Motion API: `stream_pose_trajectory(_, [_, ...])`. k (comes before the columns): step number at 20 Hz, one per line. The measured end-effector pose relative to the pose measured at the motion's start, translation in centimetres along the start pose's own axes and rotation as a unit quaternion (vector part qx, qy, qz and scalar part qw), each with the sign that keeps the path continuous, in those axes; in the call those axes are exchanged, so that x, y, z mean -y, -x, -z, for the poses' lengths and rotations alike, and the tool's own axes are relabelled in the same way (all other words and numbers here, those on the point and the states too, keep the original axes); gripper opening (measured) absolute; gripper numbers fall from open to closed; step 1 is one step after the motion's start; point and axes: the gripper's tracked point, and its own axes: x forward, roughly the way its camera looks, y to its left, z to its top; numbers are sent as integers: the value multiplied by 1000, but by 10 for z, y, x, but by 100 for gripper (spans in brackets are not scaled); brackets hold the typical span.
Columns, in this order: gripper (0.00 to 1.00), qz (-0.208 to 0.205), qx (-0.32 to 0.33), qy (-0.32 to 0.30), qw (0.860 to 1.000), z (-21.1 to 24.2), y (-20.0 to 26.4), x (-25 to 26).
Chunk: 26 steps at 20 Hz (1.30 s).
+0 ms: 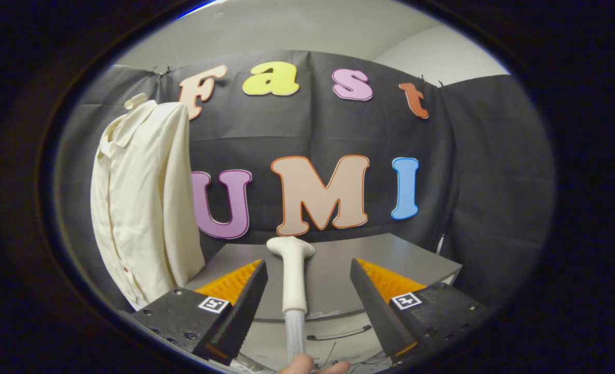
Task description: Iron the clothes twice with a garment steamer, once on the left side and once on the right side.
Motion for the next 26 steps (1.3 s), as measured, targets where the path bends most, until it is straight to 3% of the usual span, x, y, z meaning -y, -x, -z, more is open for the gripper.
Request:
stream_pose_trajectory(8, [98,-46,-115,16,992,31,-109,-26])
stream_pose_trajectory(14, [96,-23,-235,56,970,75,-145,-32])
stream_pose_trajectory(16, [87,-9,-271,49,961,86,-147,-32])
stream_pose_trajectory(18, [75,-9,-335,23,942,104,-138,-36])
stream_pose_trajectory(20, [63,-1,-316,21,948,97,-153,-33])
stream_pose_trajectory(21, [57,-3,-344,19,939,103,-148,-32])
stream_pose_trajectory(22, [52,-8,-332,14,943,101,-151,-33])
stream_pose_trajectory(24, [48,-3,-331,14,944,99,-152,-32])
stream_pose_trajectory(26, [43,33,-311,26,949,92,-149,-22])
